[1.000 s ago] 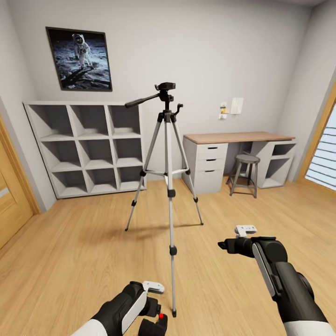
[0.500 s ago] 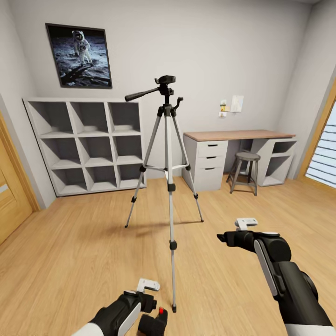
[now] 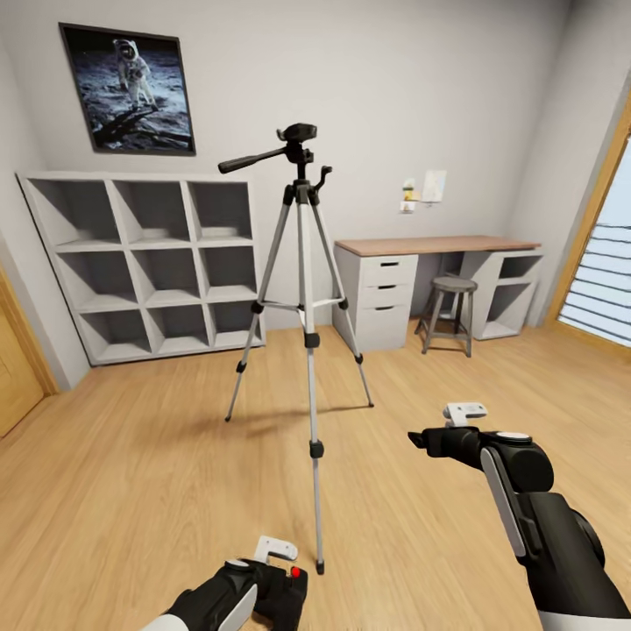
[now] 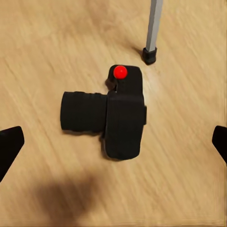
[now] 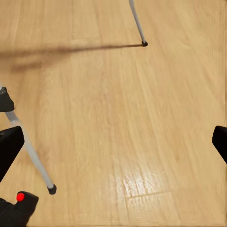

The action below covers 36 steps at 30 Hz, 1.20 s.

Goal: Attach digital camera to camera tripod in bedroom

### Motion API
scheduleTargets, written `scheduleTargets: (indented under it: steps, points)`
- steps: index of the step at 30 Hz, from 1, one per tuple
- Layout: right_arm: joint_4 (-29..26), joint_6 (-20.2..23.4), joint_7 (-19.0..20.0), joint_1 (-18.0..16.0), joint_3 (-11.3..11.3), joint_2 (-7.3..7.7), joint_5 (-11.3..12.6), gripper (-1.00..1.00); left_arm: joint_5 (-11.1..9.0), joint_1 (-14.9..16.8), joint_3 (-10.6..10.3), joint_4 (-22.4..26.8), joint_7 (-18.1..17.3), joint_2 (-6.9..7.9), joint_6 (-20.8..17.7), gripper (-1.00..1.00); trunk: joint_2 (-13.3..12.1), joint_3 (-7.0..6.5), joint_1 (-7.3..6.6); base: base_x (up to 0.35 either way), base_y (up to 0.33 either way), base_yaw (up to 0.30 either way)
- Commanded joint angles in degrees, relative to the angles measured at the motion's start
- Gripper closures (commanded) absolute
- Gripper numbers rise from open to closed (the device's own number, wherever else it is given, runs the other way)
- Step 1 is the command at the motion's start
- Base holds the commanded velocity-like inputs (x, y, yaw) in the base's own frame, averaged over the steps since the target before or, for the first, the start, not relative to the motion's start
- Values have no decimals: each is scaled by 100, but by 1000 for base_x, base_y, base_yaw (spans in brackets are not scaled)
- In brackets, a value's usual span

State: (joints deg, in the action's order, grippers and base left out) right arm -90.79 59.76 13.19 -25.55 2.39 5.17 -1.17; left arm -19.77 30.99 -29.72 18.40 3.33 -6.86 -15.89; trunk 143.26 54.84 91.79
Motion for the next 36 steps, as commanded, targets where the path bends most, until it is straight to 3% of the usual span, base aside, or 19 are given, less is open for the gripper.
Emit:
scheduleTargets:
  steps: [1,13,25,36]
  points:
    - [-7,24,25,-4,3,1,-15,-100,-58,3,-46,-1,-1,11,-18,-100,4,29,1,0,0,-244]
    - [-31,24,25,23,-25,-6,-22,-100,-51,35,-13,-24,-158,51,11,-100,20,294,32,0,0,-264]
    - [-120,24,25,151,-40,-7,-24,-100,-64,330,2,-15,-177,50,16,-100,36,560,63,0,0,-275]
    - [-134,24,24,208,-47,-9,-26,-100,-78,386,18,-35,-174,67,266,-100,51,804,91,0,0,-272]
